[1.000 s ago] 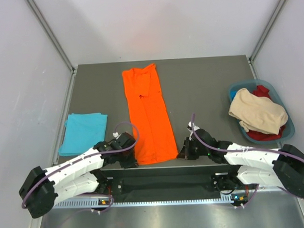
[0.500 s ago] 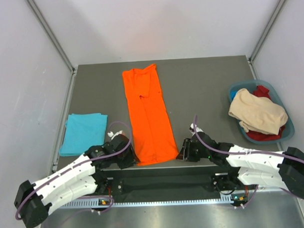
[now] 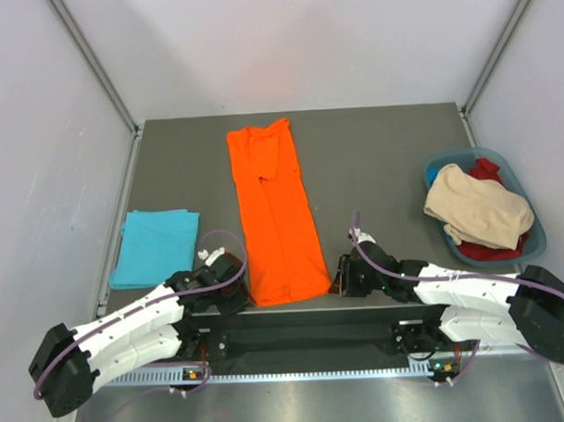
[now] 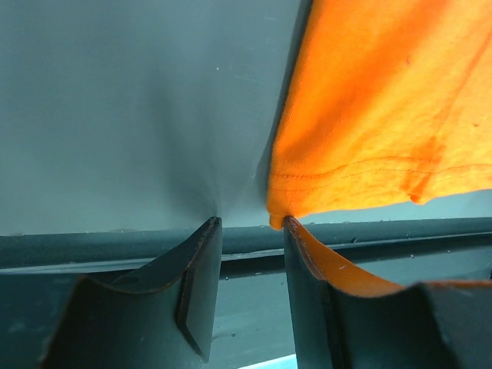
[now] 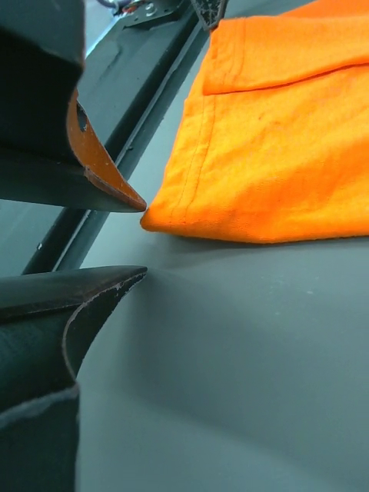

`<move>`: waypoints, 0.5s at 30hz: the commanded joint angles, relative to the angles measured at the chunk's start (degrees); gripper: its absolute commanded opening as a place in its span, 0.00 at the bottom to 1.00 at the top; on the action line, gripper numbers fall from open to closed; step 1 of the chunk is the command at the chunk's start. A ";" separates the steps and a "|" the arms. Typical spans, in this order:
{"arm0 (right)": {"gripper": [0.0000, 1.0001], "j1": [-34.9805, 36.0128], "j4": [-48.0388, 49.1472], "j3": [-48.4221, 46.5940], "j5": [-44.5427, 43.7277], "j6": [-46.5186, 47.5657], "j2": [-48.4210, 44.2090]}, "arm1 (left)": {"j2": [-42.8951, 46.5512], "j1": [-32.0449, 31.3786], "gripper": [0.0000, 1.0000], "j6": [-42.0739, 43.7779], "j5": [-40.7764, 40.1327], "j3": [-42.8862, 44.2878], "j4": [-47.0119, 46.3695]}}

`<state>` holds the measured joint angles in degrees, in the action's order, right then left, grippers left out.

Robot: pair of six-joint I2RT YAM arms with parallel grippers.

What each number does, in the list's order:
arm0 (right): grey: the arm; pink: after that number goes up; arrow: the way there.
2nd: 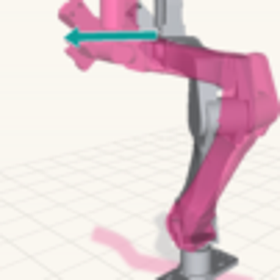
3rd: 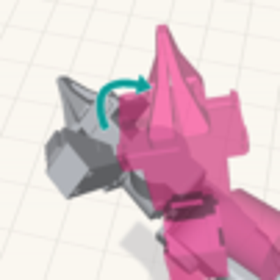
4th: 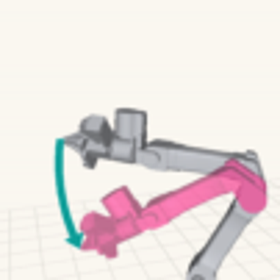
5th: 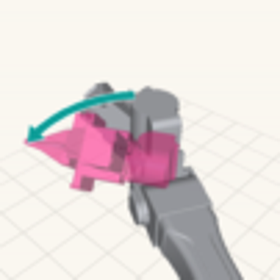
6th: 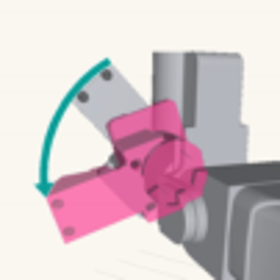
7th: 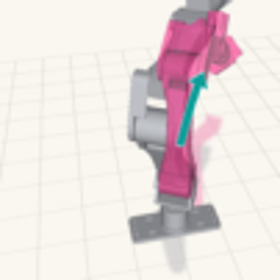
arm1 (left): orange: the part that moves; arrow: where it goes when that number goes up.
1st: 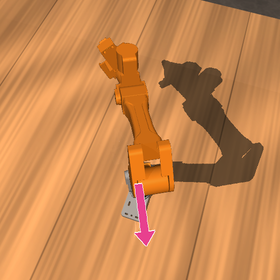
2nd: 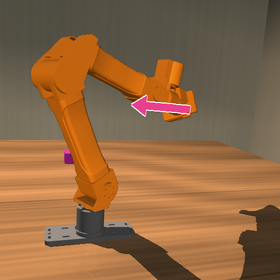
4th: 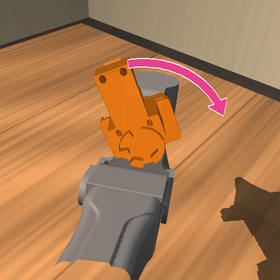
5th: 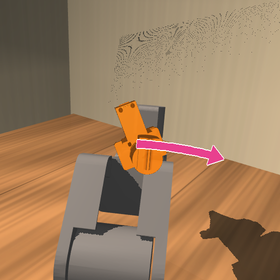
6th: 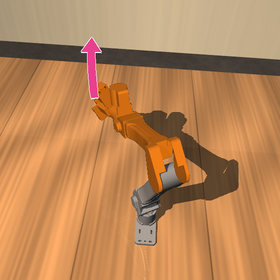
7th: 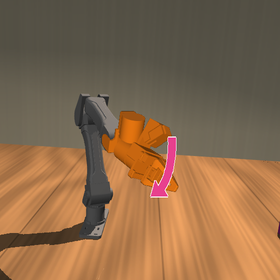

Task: Fold and stack the t-shirts
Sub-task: Fold the tshirt

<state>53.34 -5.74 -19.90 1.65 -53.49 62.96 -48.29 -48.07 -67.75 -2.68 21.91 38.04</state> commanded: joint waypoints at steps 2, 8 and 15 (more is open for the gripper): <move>0.35 -0.43 0.91 -2.68 -0.42 2.60 -0.55 | 0.13 -0.18 0.43 -1.51 -1.89 -0.47 -3.06; 0.41 -0.61 -1.20 -4.79 -0.42 3.48 -1.44 | 1.62 -0.18 0.45 -2.21 -2.42 0.76 -3.06; 0.42 -1.57 0.28 -5.06 0.81 4.10 1.02 | 3.03 -0.18 0.46 -3.62 -3.99 2.35 -2.01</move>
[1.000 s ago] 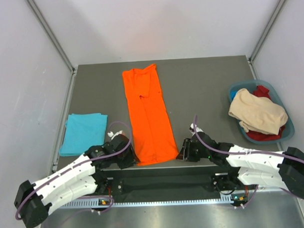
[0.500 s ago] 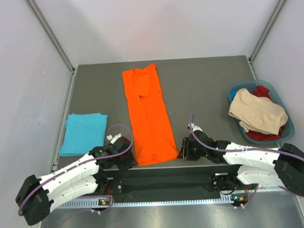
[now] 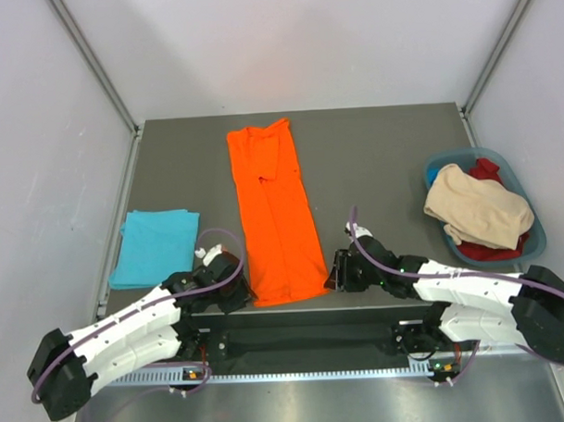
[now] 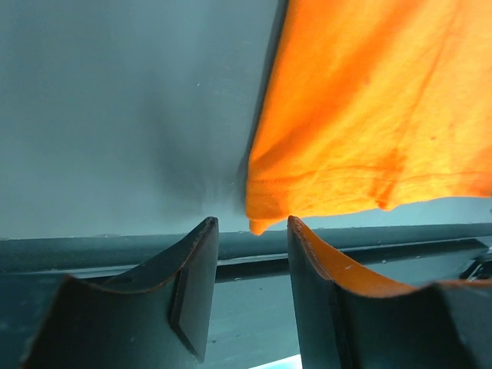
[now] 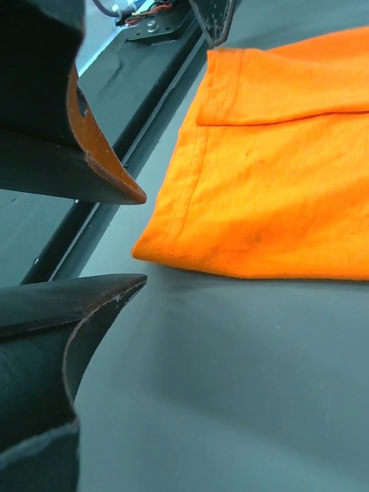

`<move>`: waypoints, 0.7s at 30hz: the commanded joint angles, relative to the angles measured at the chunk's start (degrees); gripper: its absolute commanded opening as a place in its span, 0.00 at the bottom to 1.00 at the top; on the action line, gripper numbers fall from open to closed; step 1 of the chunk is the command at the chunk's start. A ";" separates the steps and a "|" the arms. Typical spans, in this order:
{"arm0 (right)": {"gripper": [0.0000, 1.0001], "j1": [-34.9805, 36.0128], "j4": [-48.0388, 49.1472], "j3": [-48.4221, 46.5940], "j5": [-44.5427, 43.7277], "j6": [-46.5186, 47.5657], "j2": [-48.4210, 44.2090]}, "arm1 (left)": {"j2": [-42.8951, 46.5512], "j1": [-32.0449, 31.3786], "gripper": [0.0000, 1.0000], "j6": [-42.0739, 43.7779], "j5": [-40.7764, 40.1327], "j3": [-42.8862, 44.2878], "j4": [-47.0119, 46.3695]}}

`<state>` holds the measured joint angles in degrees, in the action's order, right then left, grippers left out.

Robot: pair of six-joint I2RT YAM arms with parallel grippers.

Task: Fold and stack the t-shirts
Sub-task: Fold the tshirt

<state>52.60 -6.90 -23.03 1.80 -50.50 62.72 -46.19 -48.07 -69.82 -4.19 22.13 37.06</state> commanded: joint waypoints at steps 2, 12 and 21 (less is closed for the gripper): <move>0.42 -1.18 2.32 -1.76 1.45 1.28 2.40 | 0.93 -0.18 0.47 -1.98 -3.28 1.78 -0.50; 0.38 -1.36 4.52 0.08 2.94 1.11 4.34 | 0.93 -0.09 0.41 -4.09 -1.10 -2.88 -5.67; 0.22 -1.36 6.19 1.05 3.47 0.84 4.25 | -1.88 -0.18 0.17 -4.88 1.81 -4.64 -8.05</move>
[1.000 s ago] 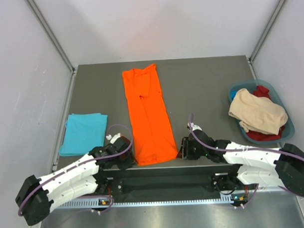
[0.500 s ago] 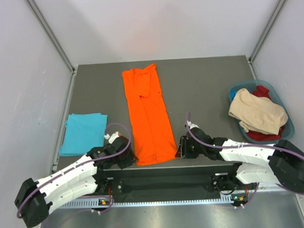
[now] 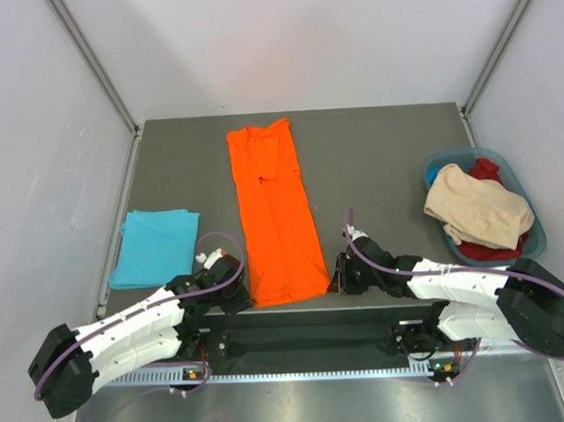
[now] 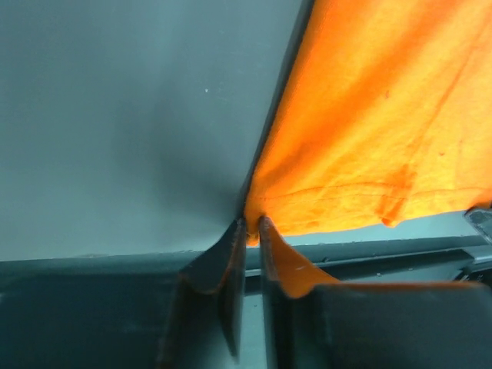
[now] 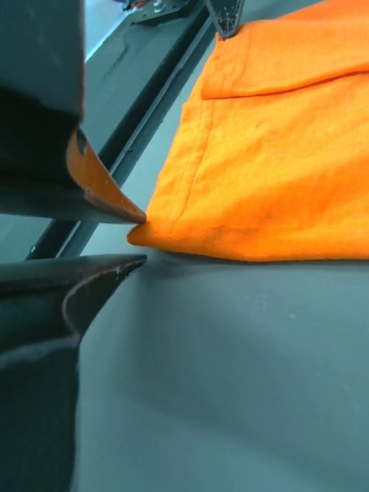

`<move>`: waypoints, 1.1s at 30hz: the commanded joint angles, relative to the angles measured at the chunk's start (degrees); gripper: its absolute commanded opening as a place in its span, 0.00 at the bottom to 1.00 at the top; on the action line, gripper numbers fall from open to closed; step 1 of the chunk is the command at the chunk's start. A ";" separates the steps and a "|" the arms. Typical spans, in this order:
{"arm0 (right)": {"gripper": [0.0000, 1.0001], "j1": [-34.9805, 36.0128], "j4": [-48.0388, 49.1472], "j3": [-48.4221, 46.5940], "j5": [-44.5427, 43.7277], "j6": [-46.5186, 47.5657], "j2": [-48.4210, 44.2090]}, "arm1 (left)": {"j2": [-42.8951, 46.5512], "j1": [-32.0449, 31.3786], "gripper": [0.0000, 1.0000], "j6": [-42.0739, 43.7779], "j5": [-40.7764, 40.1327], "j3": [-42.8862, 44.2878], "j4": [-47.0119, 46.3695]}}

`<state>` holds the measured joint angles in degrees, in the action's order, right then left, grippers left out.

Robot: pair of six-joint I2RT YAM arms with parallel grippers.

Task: Fold and stack the t-shirts
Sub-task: Fold the tshirt

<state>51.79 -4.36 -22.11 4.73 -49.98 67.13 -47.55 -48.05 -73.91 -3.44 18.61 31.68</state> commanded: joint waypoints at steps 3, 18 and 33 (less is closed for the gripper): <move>0.05 -0.55 3.92 0.40 1.59 0.58 0.28 | -0.62 -0.20 0.00 -0.80 1.42 -1.21 -3.21; 0.00 3.58 4.98 3.83 0.28 -4.42 -4.91 | 1.58 -0.20 0.00 1.93 0.45 2.75 7.34; 0.00 6.66 4.45 1.98 -2.01 -4.87 -5.61 | 5.36 -0.20 0.00 2.72 2.73 3.62 7.61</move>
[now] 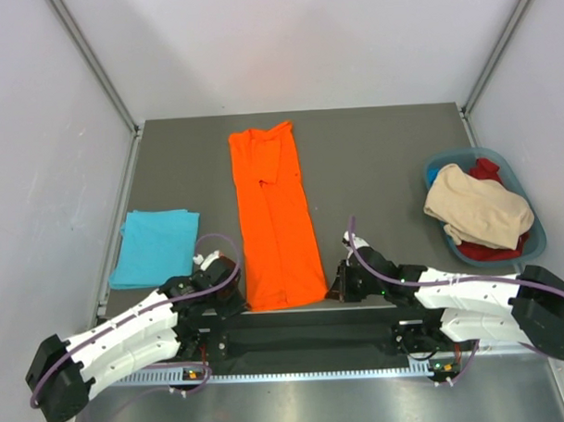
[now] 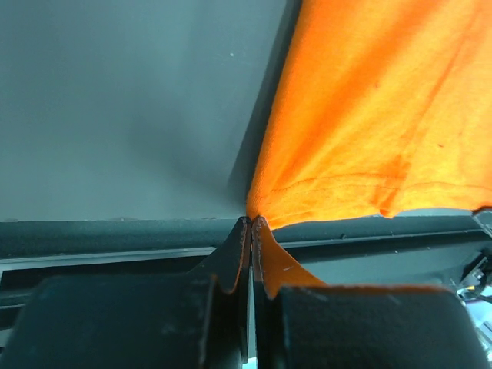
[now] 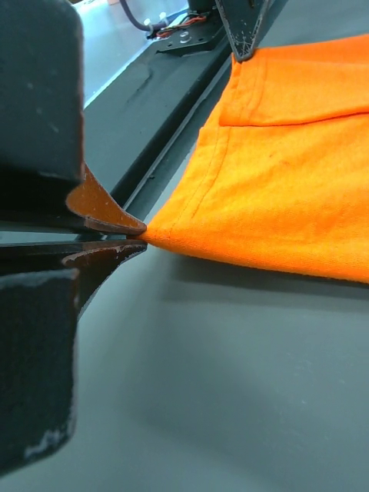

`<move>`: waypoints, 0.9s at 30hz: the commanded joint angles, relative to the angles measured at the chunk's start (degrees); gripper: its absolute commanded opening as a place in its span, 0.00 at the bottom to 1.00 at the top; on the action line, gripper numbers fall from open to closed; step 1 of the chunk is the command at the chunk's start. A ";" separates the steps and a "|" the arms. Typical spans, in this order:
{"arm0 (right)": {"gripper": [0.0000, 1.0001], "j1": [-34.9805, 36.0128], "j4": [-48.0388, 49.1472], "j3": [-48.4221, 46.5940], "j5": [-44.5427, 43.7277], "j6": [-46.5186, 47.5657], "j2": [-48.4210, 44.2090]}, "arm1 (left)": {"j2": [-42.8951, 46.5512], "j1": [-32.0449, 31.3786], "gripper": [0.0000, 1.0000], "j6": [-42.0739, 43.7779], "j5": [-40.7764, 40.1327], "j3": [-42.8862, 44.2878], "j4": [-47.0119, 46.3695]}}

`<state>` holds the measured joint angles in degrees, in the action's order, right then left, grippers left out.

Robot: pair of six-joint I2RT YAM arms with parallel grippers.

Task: Fold and stack the t-shirts
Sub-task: Fold the tshirt

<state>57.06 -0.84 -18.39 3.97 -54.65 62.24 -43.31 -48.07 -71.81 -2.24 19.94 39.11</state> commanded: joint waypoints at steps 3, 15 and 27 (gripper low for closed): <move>0.00 1.57 -0.91 -2.52 -1.94 0.25 -0.98 | 1.30 -0.09 0.00 0.36 1.98 2.29 -2.10; 0.00 1.21 -5.49 -10.25 -6.25 4.55 1.83 | -3.88 1.14 0.00 3.25 -3.03 9.06 -1.50; 0.00 -8.53 -5.58 -22.54 0.32 14.74 13.07 | -13.28 20.90 0.00 16.08 6.97 14.15 -9.30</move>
<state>51.20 -7.77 -35.48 1.15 -44.86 72.53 -54.37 -31.59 -61.73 1.10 30.68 35.62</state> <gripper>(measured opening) 0.010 0.012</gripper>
